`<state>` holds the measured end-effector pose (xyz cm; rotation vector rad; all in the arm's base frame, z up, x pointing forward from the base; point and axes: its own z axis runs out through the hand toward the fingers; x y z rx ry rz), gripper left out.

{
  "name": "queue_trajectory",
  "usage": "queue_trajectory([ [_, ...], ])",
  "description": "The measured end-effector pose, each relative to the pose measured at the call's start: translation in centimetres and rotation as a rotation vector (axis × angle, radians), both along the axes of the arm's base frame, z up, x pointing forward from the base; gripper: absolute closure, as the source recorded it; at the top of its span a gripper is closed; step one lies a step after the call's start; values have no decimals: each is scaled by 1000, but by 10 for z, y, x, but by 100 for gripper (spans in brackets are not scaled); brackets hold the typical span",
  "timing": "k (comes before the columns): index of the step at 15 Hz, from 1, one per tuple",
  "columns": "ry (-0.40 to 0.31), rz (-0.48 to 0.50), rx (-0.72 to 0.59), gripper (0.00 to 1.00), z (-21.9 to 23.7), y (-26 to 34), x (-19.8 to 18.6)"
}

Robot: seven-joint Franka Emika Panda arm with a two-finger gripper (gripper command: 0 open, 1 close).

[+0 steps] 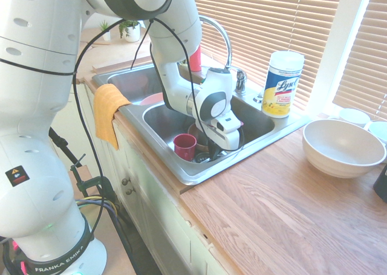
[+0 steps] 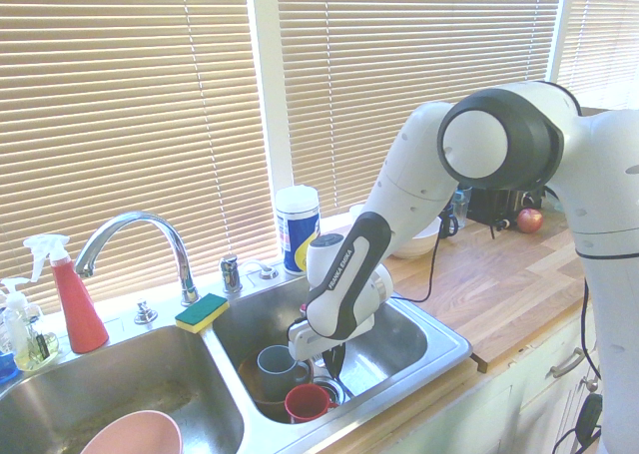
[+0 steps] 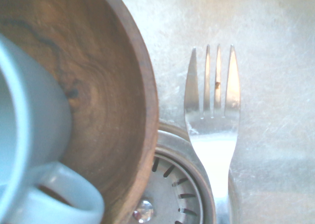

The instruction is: Put the fork into the sink

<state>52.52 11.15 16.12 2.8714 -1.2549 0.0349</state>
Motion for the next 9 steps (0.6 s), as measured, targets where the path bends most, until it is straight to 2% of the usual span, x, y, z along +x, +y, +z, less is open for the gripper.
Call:
queue_trajectory([
  [6, -12, -2, -1, 0, 4, 0, 5],
  [9, -30, 3, -4, 0, 39, 4, 13],
])
